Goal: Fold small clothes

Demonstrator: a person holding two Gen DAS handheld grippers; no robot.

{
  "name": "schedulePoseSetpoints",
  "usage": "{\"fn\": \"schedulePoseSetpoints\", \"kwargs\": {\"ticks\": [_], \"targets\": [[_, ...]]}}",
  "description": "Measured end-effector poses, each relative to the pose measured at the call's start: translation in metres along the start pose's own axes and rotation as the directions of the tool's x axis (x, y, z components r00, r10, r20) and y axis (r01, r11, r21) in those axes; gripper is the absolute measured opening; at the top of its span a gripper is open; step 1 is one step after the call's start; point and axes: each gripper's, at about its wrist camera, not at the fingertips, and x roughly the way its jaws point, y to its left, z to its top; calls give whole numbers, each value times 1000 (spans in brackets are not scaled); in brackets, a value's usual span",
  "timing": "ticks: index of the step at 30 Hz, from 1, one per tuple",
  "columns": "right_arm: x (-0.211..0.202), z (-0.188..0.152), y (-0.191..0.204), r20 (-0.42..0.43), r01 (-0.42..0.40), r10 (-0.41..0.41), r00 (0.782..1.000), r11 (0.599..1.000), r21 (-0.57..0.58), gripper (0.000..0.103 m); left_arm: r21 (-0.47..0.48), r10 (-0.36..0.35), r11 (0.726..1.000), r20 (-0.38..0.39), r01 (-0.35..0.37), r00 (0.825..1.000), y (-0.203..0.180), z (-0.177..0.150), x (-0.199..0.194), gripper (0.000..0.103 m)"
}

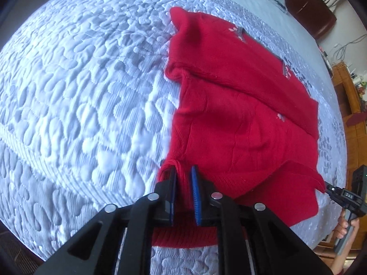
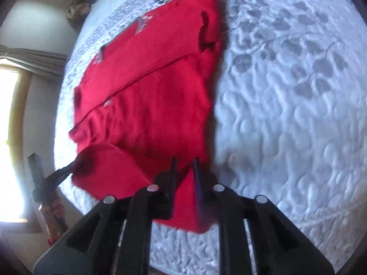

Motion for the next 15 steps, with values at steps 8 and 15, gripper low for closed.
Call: {"fn": "schedulePoseSetpoints", "kwargs": {"ticks": [8, 15], "targets": [[-42, -5, 6, 85, -67, 79, 993, 989, -130, 26, 204, -9, 978, 203, -33, 979, -3, -7, -66, 66], [-26, -14, 39, 63, 27, -8, 998, 951, -309, 36, 471, 109, 861, 196, -191, 975, -35, -20, -39, 66]]}}
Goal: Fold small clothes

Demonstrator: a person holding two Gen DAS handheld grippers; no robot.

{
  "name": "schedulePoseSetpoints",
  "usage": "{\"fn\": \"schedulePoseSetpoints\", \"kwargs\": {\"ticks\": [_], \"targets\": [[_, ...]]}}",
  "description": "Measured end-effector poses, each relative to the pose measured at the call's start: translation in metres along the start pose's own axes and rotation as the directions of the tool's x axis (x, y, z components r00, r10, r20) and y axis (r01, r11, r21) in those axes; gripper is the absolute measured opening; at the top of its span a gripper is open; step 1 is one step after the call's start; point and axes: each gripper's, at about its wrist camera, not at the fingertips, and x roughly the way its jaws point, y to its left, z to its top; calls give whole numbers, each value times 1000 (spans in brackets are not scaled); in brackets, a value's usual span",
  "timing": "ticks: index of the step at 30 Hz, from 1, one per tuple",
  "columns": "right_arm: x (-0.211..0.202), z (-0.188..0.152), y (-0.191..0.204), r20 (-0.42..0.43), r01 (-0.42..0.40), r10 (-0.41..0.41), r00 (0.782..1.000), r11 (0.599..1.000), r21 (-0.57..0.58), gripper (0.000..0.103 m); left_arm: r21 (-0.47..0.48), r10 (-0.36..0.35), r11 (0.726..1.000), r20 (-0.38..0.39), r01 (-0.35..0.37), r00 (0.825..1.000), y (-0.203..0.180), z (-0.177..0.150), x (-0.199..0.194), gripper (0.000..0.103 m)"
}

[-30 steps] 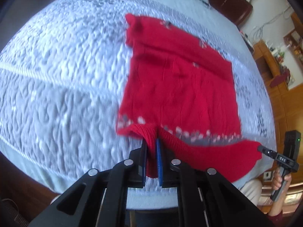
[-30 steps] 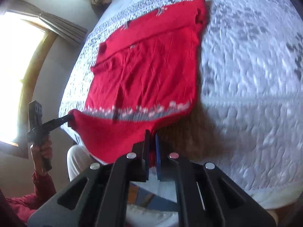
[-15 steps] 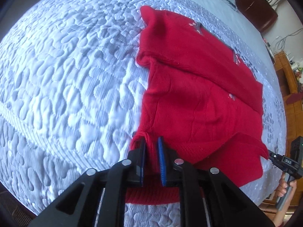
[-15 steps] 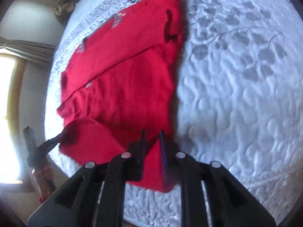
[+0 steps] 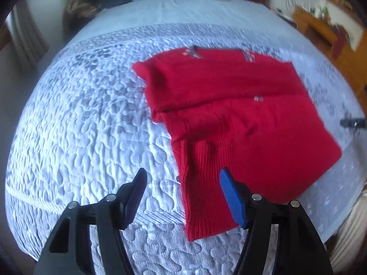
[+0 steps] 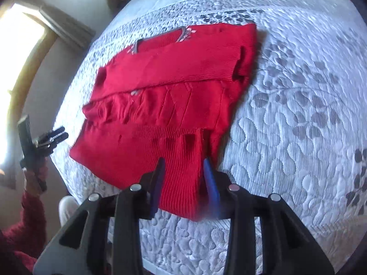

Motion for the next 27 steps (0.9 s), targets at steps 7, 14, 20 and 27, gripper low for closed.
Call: {"fn": "schedulePoseSetpoints", "kwargs": {"ticks": [7, 14, 20, 27], "targets": [[34, 5, 6, -48, 18, -19, 999, 999, -34, 40, -41, -28, 999, -49, 26, 998, 1, 9, 38, 66], [51, 13, 4, -63, 16, -19, 998, 999, -50, 41, -64, -160, 986, -77, 155, 984, 0, 11, 50, 28], [56, 18, 6, -56, 8, -12, 998, 997, -74, 46, -94, -173, 982, -76, 165, 982, 12, 13, 56, 41], [63, 20, 8, -69, 12, -19, 997, 995, -96, 48, -116, -195, 976, -91, 184, 977, 14, 21, 70, 35]]}}
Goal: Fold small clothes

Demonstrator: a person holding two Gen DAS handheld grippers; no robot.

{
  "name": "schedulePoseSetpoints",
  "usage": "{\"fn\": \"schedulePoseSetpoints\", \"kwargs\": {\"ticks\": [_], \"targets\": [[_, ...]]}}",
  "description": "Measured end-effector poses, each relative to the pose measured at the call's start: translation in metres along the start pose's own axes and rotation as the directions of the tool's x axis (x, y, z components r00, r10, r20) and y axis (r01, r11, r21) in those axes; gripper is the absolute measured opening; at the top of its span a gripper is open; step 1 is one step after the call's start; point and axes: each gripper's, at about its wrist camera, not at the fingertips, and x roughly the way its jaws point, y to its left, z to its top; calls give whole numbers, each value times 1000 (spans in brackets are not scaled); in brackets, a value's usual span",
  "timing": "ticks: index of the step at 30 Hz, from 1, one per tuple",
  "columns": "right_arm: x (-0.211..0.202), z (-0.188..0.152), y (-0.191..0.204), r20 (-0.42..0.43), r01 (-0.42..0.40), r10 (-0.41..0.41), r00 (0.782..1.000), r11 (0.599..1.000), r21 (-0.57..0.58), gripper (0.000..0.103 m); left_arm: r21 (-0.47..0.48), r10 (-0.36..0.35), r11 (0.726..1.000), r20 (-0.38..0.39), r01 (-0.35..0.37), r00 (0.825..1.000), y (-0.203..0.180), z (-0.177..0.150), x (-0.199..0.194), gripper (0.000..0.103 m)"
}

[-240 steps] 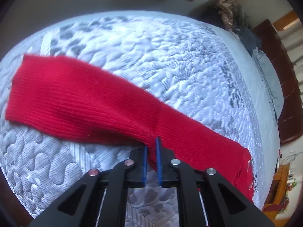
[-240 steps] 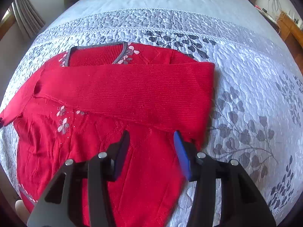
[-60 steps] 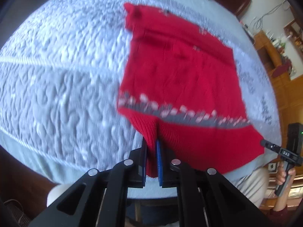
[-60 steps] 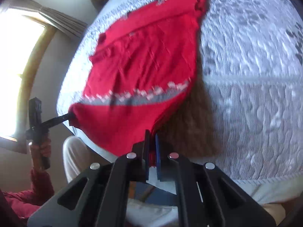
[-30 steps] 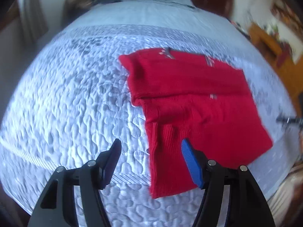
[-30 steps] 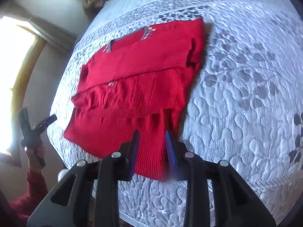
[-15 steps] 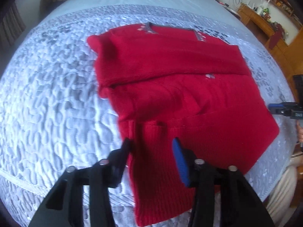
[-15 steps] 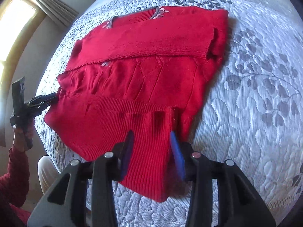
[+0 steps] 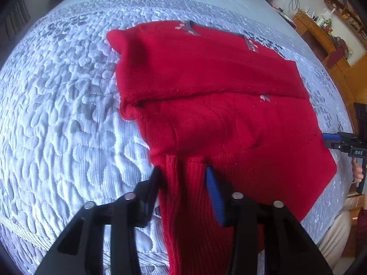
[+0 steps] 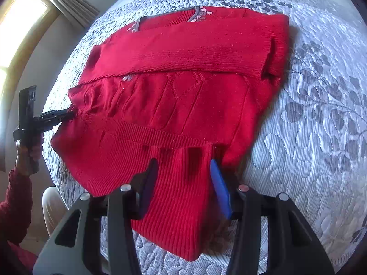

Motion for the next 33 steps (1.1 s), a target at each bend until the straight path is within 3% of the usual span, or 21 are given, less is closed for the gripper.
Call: {"fn": "schedulePoseSetpoints", "kwargs": {"ticks": [2, 5, 9, 12, 13, 14, 21, 28, 33], "targets": [[1, 0, 1, -3, 11, -11, 1000, 1000, -10, 48, -4, -32, 999, -1, 32, 999, -2, 0, -2, 21], [1, 0, 1, -1, 33, -33, 999, 999, -29, 56, 21, 6, 1000, 8, -6, 1000, -8, -3, -5, 19], [6, -1, 3, -8, 51, -52, 999, 997, -57, 55, 71, 55, 996, 22, -56, 998, -19, -8, -5, 16], [14, -3, 7, -34, 69, -72, 997, 995, -78, 30, 69, 60, 996, 27, -62, 998, -23, -7, -5, 15], [15, -3, 9, -34, 76, -80, 996, 993, -90, 11, 67, 57, 996, 26, -58, 998, -23, -6, -5, 15], [14, -4, 11, -28, 69, -72, 997, 993, -99, 7, 67, 58, 996, 26, -60, 998, -23, -6, -4, 15], [-18, -10, 6, 72, -13, 18, 997, 997, -70, 6, 60, 32, 998, 28, -34, 999, -16, -5, -6, 15], [-3, -12, -3, 31, -8, 9, 999, 999, -39, 8, 51, 33, 998, 2, -33, 999, -16, 2, 5, 23], [10, -8, -8, 12, 7, -7, 1000, 1000, -24, 23, 45, 32, 998, 7, -32, 999, -15, 1, 3, 15]]}}
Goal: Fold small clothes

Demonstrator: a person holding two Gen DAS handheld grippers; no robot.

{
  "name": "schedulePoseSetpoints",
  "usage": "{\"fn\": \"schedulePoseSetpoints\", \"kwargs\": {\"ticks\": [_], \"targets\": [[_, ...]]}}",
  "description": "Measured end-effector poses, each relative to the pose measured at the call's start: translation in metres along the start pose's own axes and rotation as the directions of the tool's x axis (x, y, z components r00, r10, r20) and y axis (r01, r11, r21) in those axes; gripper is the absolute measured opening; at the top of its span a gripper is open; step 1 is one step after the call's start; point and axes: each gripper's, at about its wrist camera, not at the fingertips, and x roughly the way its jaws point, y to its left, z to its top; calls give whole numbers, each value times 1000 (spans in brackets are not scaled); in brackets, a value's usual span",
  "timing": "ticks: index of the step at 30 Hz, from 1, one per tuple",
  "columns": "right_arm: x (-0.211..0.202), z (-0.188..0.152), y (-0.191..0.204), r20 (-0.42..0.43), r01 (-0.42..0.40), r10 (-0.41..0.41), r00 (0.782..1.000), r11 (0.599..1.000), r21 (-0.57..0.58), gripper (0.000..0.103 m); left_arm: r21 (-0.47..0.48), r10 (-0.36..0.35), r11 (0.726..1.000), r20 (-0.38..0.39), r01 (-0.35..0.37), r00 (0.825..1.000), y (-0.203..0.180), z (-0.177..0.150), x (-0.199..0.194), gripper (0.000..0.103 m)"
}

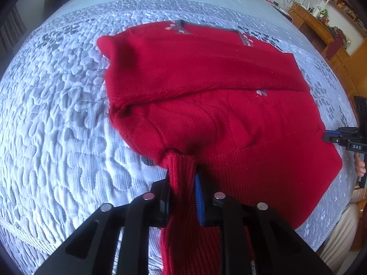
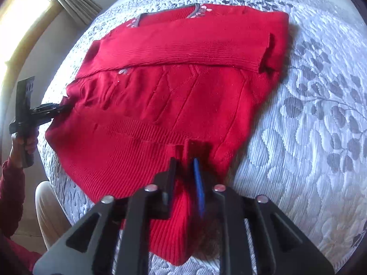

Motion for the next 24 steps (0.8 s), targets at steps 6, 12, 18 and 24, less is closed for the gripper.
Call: {"fn": "schedulePoseSetpoints", "kwargs": {"ticks": [6, 12, 18, 24], "targets": [[7, 1, 2, -10, 25, -26, 1000, 999, -22, 11, -15, 9, 1000, 66, -8, 998, -3, -7, -14, 12], [-25, -7, 4, 70, -48, 49, 996, 999, -19, 7, -32, -8, 999, 152, 13, 988, -8, -17, -48, 12], [-59, -19, 14, 144, -102, 106, 984, 994, -38, 6, -57, -23, 998, 210, 36, 977, -6, -38, -81, 11], [-75, -34, 22, 177, -132, 134, 975, 991, -27, 6, -54, -48, 996, 257, 64, 965, -14, -54, -105, 11]]}}
